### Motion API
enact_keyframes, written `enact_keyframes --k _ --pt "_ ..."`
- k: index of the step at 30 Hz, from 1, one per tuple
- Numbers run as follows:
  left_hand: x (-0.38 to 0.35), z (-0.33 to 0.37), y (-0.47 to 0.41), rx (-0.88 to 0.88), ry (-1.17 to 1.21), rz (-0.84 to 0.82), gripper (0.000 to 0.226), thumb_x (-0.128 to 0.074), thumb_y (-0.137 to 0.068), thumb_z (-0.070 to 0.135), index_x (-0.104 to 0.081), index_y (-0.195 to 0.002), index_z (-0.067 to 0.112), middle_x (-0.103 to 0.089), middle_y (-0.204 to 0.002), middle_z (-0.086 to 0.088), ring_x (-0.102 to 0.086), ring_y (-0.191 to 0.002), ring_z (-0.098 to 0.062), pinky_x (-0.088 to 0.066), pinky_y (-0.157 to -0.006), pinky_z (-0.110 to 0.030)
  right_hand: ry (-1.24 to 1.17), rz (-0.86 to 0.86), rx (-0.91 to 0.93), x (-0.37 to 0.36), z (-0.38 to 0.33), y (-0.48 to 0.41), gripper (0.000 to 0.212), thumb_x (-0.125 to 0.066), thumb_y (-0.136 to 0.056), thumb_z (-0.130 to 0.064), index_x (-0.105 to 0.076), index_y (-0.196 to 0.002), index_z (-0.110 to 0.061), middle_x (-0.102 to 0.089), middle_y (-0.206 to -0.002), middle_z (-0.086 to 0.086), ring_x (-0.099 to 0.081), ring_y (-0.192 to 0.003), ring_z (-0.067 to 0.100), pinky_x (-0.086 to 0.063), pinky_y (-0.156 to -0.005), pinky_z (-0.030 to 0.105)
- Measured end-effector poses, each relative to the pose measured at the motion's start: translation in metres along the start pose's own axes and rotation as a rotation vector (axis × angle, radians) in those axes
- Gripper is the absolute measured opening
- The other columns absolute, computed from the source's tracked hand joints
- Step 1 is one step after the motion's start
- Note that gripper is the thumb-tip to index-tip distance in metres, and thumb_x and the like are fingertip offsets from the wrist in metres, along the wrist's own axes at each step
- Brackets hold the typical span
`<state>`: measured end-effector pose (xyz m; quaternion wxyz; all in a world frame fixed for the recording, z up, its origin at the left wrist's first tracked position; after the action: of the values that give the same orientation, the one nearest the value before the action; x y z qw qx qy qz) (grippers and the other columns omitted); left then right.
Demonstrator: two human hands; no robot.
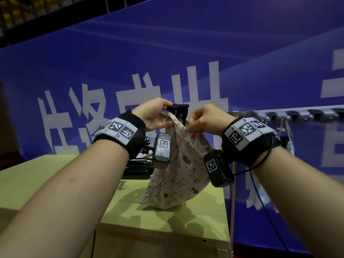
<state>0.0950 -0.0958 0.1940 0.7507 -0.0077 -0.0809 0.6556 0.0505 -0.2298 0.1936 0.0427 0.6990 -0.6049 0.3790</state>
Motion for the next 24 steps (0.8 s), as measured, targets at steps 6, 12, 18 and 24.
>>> enact_keyframes --k 6,12,18,24 --pt "-0.002 -0.003 0.006 0.026 -0.136 0.068 0.016 -0.054 -0.096 0.027 -0.061 -0.103 0.014 -0.059 -0.07 -0.002 -0.052 -0.051 -0.009 -0.037 -0.045 -0.017 -0.341 0.102 -0.015 0.021 0.008 0.001 0.028 -0.05 -0.087 0.011 -0.048 -0.072 -0.012 -0.057 -0.071 0.009 -0.055 -0.069 0.022 -0.046 -0.07 0.032" --pt "-0.011 -0.001 0.004 0.002 -0.199 0.056 0.021 -0.06 -0.09 0.03 -0.063 -0.106 0.017 -0.062 -0.067 0.003 -0.044 -0.052 -0.008 -0.02 -0.046 -0.021 -0.581 0.216 -0.033 0.041 0.006 0.002 0.029 -0.038 -0.093 0.01 -0.046 -0.076 -0.014 -0.052 -0.07 0.005 -0.056 -0.065 0.019 -0.051 -0.071 0.031" --pt "-0.016 0.001 0.005 -0.043 -0.255 0.07 0.013 -0.059 -0.089 0.033 -0.063 -0.092 0.021 -0.062 -0.082 0.005 -0.05 -0.082 -0.014 -0.036 -0.079 -0.036 -0.683 0.279 -0.026 0.048 -0.005 0.003 0.028 -0.035 -0.092 0.01 -0.047 -0.082 -0.014 -0.049 -0.069 0.007 -0.052 -0.062 0.019 -0.052 -0.072 0.035" --pt "-0.024 0.008 0.004 -0.204 -0.092 0.041 0.016 -0.054 -0.096 0.019 -0.068 -0.103 0.021 -0.066 -0.103 0.0 -0.058 -0.09 -0.015 -0.044 -0.077 -0.032 -0.792 0.321 -0.018 0.047 -0.004 0.005 0.025 -0.034 -0.093 0.01 -0.047 -0.086 -0.01 -0.046 -0.069 0.009 -0.049 -0.058 0.017 -0.049 -0.059 0.028"
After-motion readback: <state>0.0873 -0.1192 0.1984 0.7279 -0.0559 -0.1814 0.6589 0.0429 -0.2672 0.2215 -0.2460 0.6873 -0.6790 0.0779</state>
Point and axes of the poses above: each hand's wrist, its own y-axis away from the middle knuckle, its own x-axis out of the back of the hand, z = x × y, the point moved 10 cm from there along -y, towards the middle knuckle
